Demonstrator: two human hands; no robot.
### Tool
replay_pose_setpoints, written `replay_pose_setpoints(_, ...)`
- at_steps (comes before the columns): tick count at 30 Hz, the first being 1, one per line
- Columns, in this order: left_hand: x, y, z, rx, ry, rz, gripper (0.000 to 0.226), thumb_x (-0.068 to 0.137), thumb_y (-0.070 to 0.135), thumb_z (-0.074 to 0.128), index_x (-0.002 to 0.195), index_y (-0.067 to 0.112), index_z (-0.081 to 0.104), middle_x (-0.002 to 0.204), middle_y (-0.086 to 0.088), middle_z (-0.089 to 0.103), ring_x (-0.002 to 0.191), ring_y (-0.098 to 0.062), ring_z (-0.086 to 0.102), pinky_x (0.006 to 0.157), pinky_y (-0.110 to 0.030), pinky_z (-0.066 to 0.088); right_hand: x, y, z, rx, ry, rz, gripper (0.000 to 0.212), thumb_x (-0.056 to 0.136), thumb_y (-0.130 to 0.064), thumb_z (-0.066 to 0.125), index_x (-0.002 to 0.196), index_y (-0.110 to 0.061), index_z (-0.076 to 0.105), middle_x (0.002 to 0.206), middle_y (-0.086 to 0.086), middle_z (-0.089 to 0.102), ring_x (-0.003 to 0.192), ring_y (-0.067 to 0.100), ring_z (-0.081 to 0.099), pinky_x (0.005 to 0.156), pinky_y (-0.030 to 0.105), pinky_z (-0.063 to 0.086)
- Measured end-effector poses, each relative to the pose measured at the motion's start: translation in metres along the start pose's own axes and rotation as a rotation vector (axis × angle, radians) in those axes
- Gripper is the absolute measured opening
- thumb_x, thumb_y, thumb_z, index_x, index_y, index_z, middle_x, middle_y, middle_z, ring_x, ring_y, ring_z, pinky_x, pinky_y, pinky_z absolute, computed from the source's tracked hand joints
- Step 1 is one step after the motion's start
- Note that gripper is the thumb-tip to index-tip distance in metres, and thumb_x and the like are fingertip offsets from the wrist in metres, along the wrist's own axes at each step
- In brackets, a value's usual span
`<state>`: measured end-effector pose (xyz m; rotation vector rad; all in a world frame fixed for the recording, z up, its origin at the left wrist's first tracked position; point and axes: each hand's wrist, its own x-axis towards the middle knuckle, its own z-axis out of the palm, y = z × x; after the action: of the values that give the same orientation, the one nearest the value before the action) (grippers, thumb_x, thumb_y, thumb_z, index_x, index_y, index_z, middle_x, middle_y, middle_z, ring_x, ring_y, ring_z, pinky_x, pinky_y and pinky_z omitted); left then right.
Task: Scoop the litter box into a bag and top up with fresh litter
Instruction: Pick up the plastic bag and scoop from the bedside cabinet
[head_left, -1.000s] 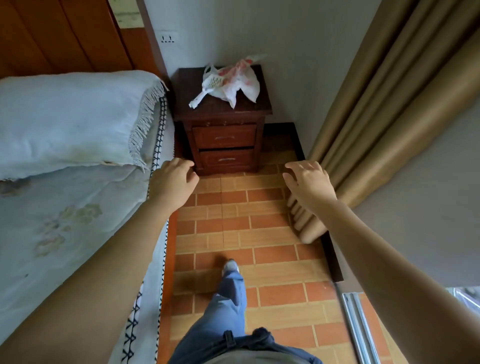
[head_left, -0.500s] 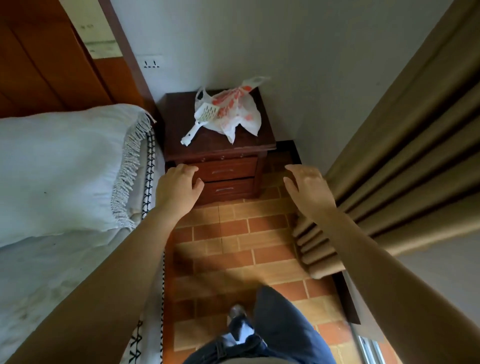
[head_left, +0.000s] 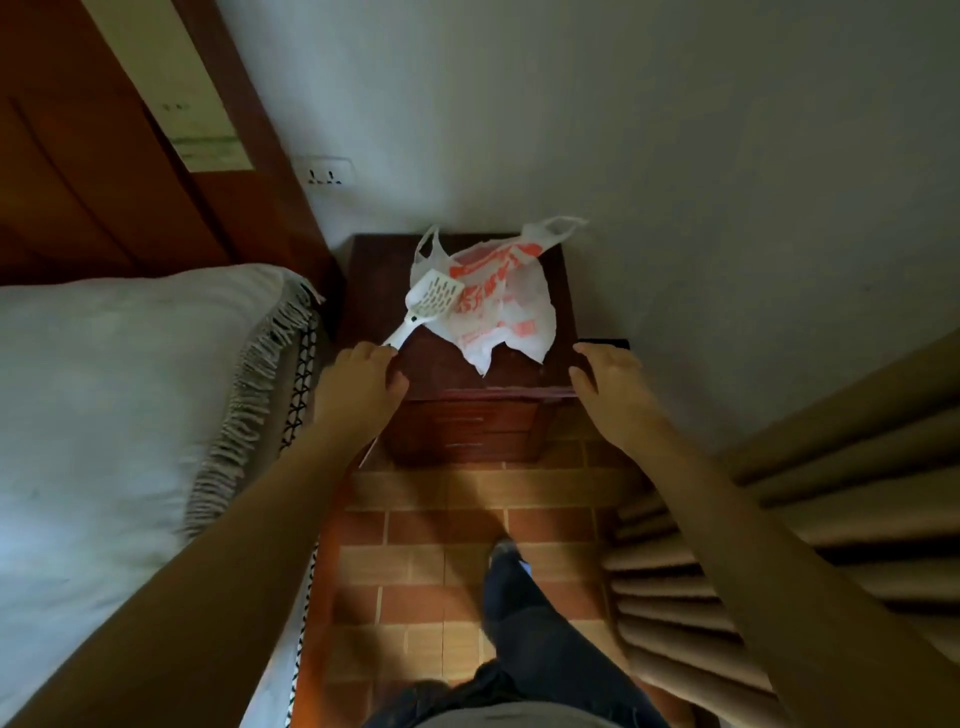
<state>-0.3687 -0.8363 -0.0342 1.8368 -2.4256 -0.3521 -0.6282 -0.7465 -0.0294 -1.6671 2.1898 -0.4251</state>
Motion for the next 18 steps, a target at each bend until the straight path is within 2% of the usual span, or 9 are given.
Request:
replay_pose_setpoints(10, 0.079, 0.005, 0.012, 0.036, -0.068, -0.055, 0.046, 0.093, 0.031, 0.047, 0.135, 0.014, 0.046, 0.131, -0.011, 0.05, 0.116, -0.028, 0.048, 0.092, -0.04, 0.043, 0.092, 0.002, 0.003, -0.013, -0.079, -0.003, 0.042, 0.098, -0.028, 0.042, 0.137, -0.01, 0.044, 0.135, 0.01, 0.05, 0.126, 0.024, 0.043, 0.101, 0.033, 0.039)
replay_pose_setpoints(18, 0.124, -0.018, 0.015, 0.063, -0.12, -0.041, 0.049, 0.091, 0.029, 0.051, 0.137, 0.014, 0.043, 0.136, -0.011, 0.047, 0.121, -0.029, 0.046, 0.094, -0.042, 0.043, 0.13, -0.011, 0.016, 0.019, -0.118, 0.051, 0.042, 0.098, -0.029, 0.042, 0.134, -0.008, 0.045, 0.128, 0.011, 0.054, 0.119, 0.025, 0.05, 0.097, 0.037, 0.047)
